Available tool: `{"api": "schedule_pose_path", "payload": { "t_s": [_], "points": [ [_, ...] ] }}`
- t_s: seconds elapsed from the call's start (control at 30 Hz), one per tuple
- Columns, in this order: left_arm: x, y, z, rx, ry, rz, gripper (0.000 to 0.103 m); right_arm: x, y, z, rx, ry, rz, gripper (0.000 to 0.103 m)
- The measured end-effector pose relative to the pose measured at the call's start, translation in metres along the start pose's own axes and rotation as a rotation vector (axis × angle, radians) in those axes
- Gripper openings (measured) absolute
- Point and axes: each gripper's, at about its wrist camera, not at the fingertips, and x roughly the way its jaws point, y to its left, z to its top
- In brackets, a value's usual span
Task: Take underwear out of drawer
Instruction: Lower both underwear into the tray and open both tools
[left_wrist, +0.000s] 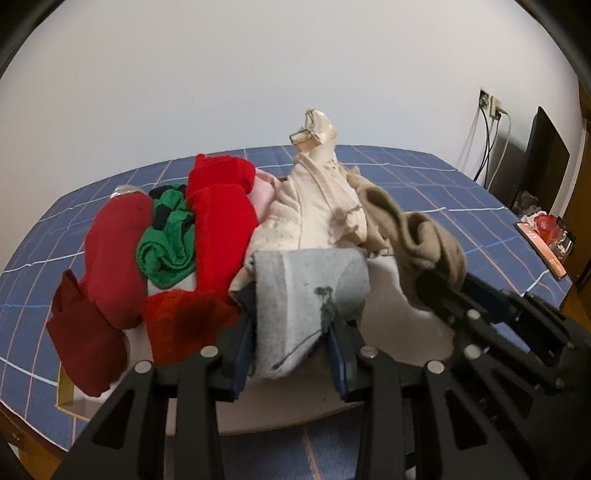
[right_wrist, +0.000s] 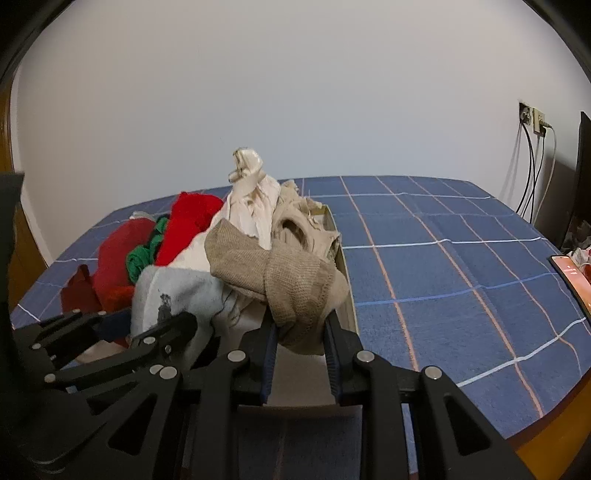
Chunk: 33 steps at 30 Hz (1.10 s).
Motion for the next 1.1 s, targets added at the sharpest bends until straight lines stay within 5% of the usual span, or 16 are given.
{"api": "schedule_pose_path", "payload": {
  "t_s": [0.27,0.57,0.7,0.9,1.1],
  "points": [
    [0.02,-0.005,0.008,0.005,0.028,0.008,0.037,0.017,-0.002,-0.001,0.001,0.036,-0.015,0.026],
    [0.029,0.011,0.0,-0.01,0.009,-0.023,0.062,0.023,-0.001,0.0,0.0,0.047,0.004,0.028],
    [0.028,0.027,-0.004,-0.069,0.032,0.024,0.088,0.017,-0.008,-0.001,0.031,0.049,0.053,0.035],
    [0.019,0.041,-0.01,-0.097,0.029,-0.002,0.089,0.008,-0.01,-0.002,0.064,0.056,0.075,0.054],
    [0.005,0.041,-0.016,-0.076,0.014,-0.019,0.092,-0.008,-0.011,-0.006,0.089,0.045,0.095,0.059]
  ]
}}
